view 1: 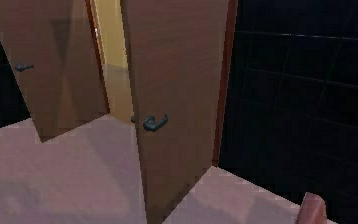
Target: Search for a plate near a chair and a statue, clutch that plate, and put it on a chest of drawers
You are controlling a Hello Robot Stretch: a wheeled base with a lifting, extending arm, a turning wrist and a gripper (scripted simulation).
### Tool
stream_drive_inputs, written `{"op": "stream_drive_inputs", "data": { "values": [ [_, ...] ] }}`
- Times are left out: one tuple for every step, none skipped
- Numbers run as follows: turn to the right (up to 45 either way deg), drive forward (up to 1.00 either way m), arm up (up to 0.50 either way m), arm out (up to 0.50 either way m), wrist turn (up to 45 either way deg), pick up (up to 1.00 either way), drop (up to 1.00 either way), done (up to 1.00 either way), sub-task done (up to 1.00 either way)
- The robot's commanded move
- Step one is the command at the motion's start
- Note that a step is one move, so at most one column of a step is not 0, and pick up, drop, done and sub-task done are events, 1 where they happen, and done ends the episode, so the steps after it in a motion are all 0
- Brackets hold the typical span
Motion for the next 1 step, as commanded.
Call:
{"op": "stream_drive_inputs", "data": {
  "values": [
    [0.0,0.0,0.0,0.0,-45.0,0.0,0.0,0.0,0.0]
  ]
}}
